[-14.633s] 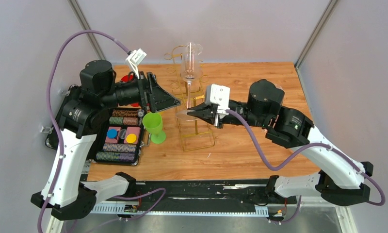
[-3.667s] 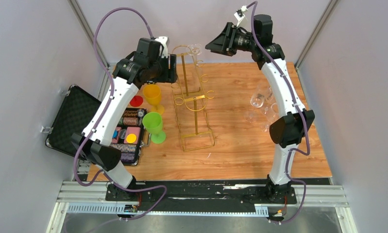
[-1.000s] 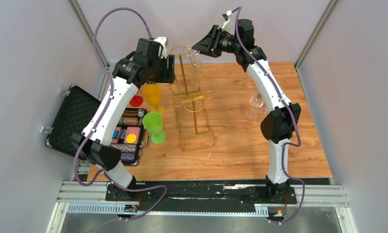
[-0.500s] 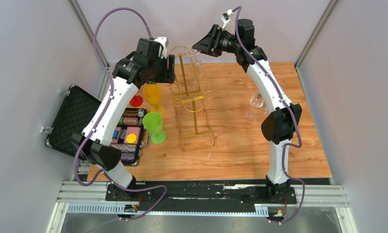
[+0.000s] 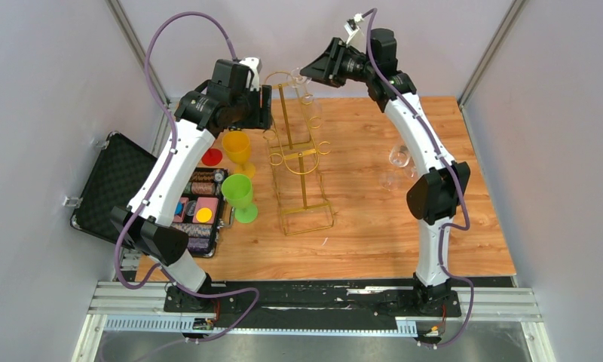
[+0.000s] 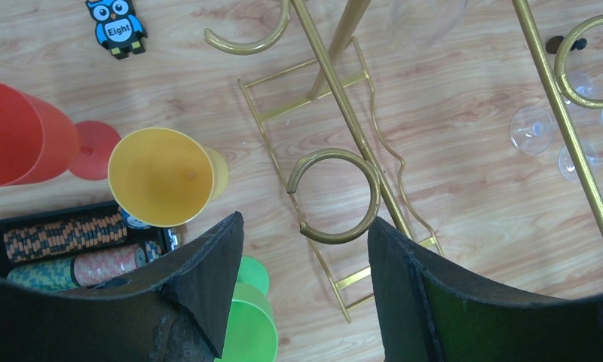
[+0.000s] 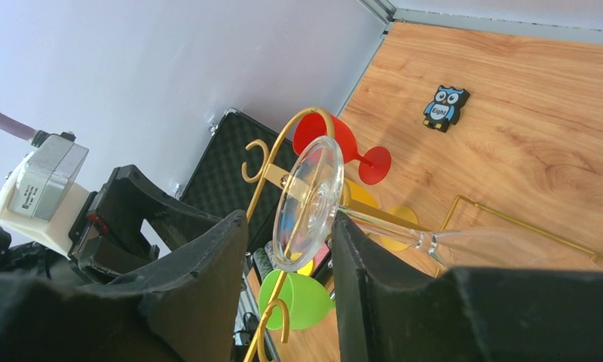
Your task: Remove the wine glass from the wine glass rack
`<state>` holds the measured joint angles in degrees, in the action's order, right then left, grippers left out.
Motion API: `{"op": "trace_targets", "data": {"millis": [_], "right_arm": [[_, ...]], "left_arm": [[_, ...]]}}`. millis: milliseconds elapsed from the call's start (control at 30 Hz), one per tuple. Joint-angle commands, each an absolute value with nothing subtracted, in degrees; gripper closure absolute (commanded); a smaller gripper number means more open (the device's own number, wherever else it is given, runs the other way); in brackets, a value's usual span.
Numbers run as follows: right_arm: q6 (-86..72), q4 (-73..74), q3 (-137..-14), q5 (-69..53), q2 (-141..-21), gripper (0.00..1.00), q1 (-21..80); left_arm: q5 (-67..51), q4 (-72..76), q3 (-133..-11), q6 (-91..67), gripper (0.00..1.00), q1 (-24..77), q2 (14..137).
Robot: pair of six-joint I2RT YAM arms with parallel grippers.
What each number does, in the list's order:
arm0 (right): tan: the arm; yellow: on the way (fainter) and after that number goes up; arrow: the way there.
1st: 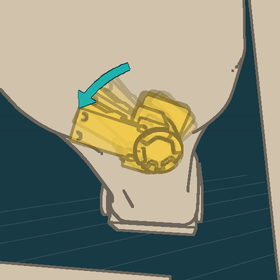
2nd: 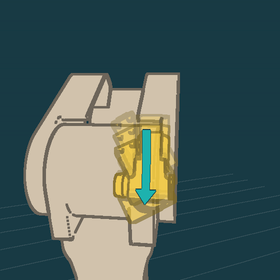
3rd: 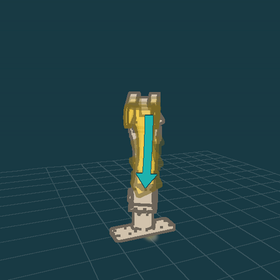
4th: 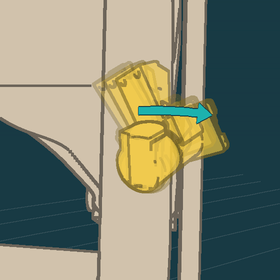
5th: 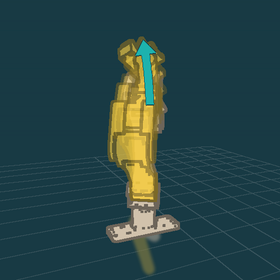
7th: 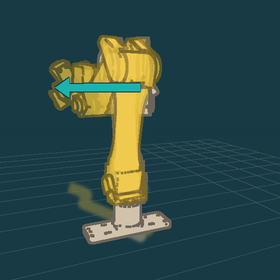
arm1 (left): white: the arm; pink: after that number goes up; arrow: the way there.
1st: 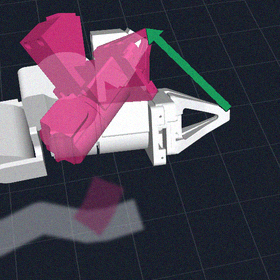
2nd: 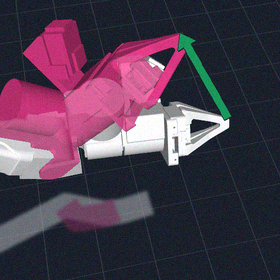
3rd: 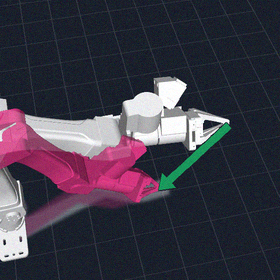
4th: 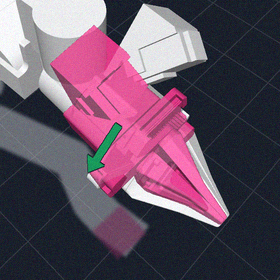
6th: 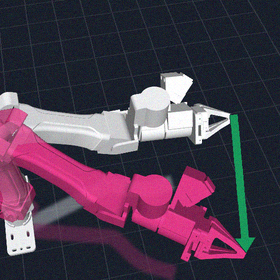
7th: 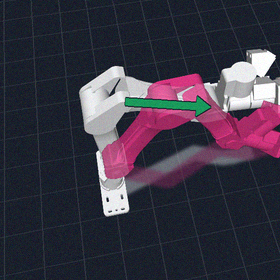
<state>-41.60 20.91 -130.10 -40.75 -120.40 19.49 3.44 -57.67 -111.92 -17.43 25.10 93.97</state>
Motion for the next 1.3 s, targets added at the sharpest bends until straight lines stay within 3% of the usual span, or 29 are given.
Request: {"op": "trace_targets", "data": {"millis": [0, 200, 433, 667, 1267], "right_arm": [[-40.7, 17.8, -131.4, -40.6, -116.2, 0.60, 20.0], [-41.2, 17.9, -131.6, -40.7, -116.5, 0.80, 20.0], [-41.9, 17.9, -132.4, -41.0, -117.3, 0.85, 20.6], [-43.7, 17.9, -133.7, -41.7, -118.6, 1.00, 21.0], [-50.8, 17.6, -134.9, -38.5, -117.1, 1.00, 18.6]], "left_arm": [[3.1, -57.2, -112.9, -16.6, 0.31, 25.1, 92.2], [3.4, -57.2, -112.5, -16.4, 0.31, 25.1, 92.0], [3.2, -57.2, -112.6, -16.4, 0.31, 25.1, 91.9], [3.0, -57.4, -112.6, -16.2, 0.31, 25.1, 91.8], [3.5, -57.2, -112.1, -15.6, 0.31, 25.1, 90.6]]}}
